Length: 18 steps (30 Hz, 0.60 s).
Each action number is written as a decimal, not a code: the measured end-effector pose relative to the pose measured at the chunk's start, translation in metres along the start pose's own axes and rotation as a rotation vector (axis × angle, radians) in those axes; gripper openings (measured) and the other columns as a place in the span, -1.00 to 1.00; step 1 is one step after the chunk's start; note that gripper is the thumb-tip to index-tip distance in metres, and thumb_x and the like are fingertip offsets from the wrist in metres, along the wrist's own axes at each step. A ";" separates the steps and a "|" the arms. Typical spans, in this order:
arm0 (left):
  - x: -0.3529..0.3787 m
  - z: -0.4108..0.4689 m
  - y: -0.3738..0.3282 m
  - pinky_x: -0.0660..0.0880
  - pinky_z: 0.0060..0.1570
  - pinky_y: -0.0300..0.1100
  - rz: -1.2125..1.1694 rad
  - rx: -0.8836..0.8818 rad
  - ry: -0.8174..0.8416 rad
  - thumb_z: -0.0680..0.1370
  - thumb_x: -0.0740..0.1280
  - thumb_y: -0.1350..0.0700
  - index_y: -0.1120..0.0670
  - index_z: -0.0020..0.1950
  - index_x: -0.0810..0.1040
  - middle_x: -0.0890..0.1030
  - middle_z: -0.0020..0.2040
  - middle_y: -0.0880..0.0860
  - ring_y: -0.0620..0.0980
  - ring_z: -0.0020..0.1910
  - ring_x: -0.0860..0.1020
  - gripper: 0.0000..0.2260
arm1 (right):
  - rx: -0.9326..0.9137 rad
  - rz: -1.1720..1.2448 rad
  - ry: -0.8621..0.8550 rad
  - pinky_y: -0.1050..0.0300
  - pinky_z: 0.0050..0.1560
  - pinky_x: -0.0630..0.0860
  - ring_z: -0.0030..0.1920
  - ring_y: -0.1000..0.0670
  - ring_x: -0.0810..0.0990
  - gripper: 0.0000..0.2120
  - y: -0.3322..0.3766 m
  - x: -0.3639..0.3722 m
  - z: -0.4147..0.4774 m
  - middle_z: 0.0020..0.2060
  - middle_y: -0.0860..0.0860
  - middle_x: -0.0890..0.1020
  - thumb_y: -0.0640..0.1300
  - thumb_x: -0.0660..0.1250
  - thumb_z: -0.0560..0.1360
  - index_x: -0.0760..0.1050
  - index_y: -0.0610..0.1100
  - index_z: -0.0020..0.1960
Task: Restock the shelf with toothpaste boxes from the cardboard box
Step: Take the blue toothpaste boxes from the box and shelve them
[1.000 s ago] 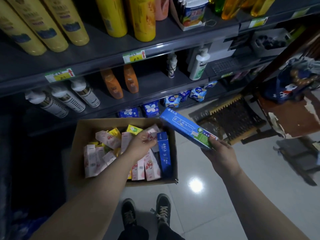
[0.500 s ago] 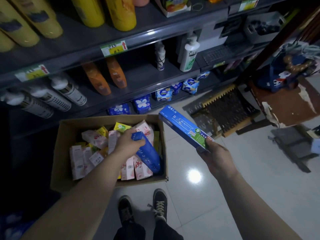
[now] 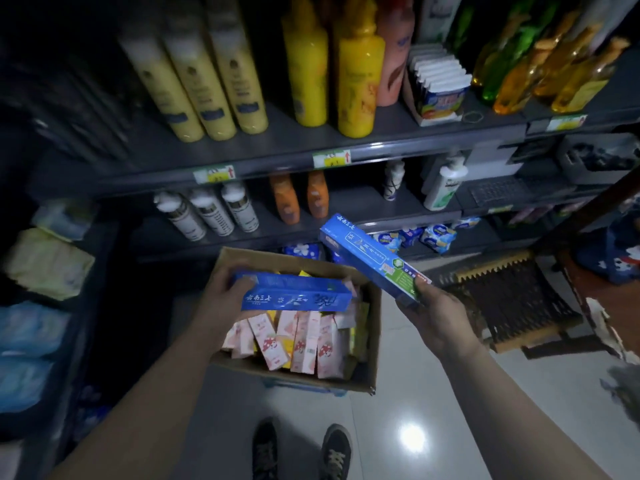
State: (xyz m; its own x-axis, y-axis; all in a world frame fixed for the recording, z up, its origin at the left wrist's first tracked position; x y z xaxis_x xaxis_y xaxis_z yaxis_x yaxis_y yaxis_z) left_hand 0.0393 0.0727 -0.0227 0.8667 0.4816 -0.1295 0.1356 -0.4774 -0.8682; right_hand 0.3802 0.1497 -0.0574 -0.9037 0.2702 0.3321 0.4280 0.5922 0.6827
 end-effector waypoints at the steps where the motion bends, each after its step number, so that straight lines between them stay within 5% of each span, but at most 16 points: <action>1: -0.011 -0.007 -0.009 0.64 -0.19 -0.11 -0.008 0.042 -0.023 0.58 0.27 0.23 -0.02 0.13 0.52 0.54 0.10 0.01 -0.01 0.03 0.58 -0.80 | -0.005 -0.012 0.034 0.14 -0.13 0.61 -0.25 -0.01 0.65 -0.82 0.002 0.015 -0.002 -0.20 -0.09 0.68 -0.25 0.22 0.59 0.52 -0.32 0.11; 4: -0.050 -0.027 -0.030 0.50 -0.41 -0.38 -0.031 0.133 -0.128 0.61 0.26 0.16 0.09 0.13 0.55 0.56 0.02 0.04 -0.17 -0.16 0.54 -0.87 | -0.012 -0.056 0.141 0.06 -0.05 0.61 -0.21 -0.06 0.65 -0.80 0.005 0.062 -0.013 -0.19 -0.11 0.69 -0.24 0.23 0.58 0.51 -0.34 0.11; 7: -0.093 -0.044 -0.048 0.52 -0.45 -0.28 -0.053 0.170 -0.222 0.63 0.23 0.06 0.16 0.03 0.57 0.58 -0.08 0.12 -0.14 -0.30 0.56 -0.80 | 0.008 -0.089 0.219 -0.12 0.11 0.58 -0.05 -0.17 0.62 -0.72 0.000 0.109 -0.028 -0.04 -0.21 0.65 -0.23 0.25 0.57 0.48 -0.41 0.18; 11: -0.158 -0.071 -0.058 0.49 -0.45 -0.20 -0.156 0.125 -0.392 0.63 0.18 -0.07 0.11 -0.08 0.51 0.54 -0.27 0.14 -0.10 -0.56 0.48 -0.72 | 0.069 -0.110 0.395 -0.21 0.01 0.60 0.04 -0.24 0.64 -0.68 -0.016 0.179 -0.056 0.05 -0.25 0.65 -0.20 0.35 0.50 0.49 -0.39 0.16; 14: -0.204 -0.100 -0.058 0.49 -0.54 -0.27 -0.322 0.093 -0.491 0.65 0.14 -0.06 0.07 -0.13 0.45 0.51 -0.29 0.10 -0.08 -0.52 0.48 -0.73 | 0.023 -0.175 0.532 0.00 -0.23 0.65 -0.18 -0.07 0.67 -0.90 -0.026 0.238 -0.086 -0.14 -0.12 0.68 -0.26 0.26 0.55 0.55 -0.19 0.00; 18: -0.274 -0.140 -0.058 0.51 -0.54 -0.25 -0.508 0.087 -0.551 0.64 0.13 -0.09 0.10 0.06 0.47 0.50 -0.20 0.11 0.00 -0.37 0.47 -0.71 | 0.005 -0.236 0.735 0.06 -0.18 0.61 -0.13 -0.01 0.64 -0.84 -0.048 0.315 -0.142 -0.07 -0.06 0.65 -0.24 0.24 0.55 0.54 -0.11 0.07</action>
State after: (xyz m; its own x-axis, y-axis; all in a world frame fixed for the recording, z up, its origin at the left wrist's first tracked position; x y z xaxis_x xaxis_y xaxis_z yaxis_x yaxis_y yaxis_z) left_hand -0.1387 -0.1345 0.1298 0.3391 0.9358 0.0960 0.3967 -0.0497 -0.9166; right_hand 0.0761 0.0983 0.1068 -0.7298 -0.4365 0.5262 0.2230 0.5755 0.7868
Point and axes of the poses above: each hand's wrist, its own z-axis towards the middle knuckle, its own x-axis out of the palm, y = z × x, the point moved 8 cm from there along z, towards the middle knuckle
